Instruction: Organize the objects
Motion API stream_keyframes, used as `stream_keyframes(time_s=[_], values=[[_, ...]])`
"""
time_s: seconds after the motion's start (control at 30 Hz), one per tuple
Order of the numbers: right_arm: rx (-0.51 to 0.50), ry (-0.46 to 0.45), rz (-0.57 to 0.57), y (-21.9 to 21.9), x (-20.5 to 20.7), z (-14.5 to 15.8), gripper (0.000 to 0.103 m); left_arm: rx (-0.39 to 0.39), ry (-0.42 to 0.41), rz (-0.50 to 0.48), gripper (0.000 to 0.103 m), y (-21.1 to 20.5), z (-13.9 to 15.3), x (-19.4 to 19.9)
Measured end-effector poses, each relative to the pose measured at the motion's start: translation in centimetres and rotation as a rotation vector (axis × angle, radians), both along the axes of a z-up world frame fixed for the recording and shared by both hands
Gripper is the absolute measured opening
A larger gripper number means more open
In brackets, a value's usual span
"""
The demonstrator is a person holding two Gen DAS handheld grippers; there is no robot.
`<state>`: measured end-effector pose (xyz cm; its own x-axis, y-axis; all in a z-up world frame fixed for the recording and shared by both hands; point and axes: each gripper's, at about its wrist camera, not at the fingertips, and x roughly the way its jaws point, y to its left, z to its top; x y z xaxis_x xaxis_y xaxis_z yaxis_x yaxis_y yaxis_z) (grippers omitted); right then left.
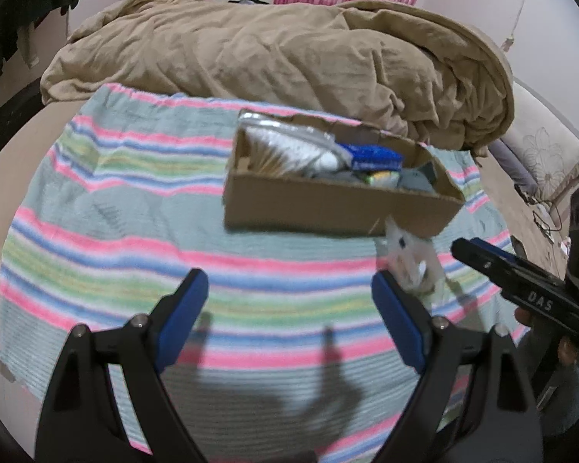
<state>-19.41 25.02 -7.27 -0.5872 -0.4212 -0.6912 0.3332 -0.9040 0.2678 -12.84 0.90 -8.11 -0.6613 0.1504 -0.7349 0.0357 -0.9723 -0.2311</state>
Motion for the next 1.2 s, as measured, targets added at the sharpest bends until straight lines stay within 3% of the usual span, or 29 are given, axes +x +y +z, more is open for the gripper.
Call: stream_keyframes(time_s=[0.1,0.4,0.5,0.57,0.6,0.63,0.73,0.93,1.2], values=[[0.006,-0.022,-0.001,-0.8,0.2,-1.0,0.075,0.005,-0.012,0.004,0.088,-0.4,-0.6,0.7],[-0.007,-0.128,-0.005,-3.2,-1.0,-5.0,0.086,0.015,-0.029,0.007,0.088,-1.6,-1.4,1.2],[-0.017,-0.121,0.010,-3.8,-1.1,-5.2,0.087,0.019,-0.030,0.019,0.088,-2.1,-1.6,1.1],[-0.023,-0.119,0.022,-4.0,-1.2,-5.1,0.084,0.021,-0.035,0.025,0.088,-2.3,-1.8,0.9],[-0.032,-0.117,0.037,-4.1,-1.1,-5.0,0.075,0.022,-0.037,0.027,0.088,-2.4,-1.9,0.8],[-0.042,-0.113,0.056,-4.2,-1.1,-4.8,0.057,0.023,-0.038,0.027,0.088,-2.4,-1.9,0.8],[-0.018,-0.089,0.093,-5.0,-0.5,-4.4,0.048,0.021,-0.035,0.019,0.088,-2.0,-1.8,0.7],[-0.043,-0.068,0.107,-4.6,0.1,-3.1,0.047,0.011,-0.014,0.005,0.088,-1.2,-0.8,0.8],[-0.076,0.041,0.079,-2.1,0.9,2.1,0.047,0.003,0.033,-0.008,0.088,-0.4,1.6,-0.1]])
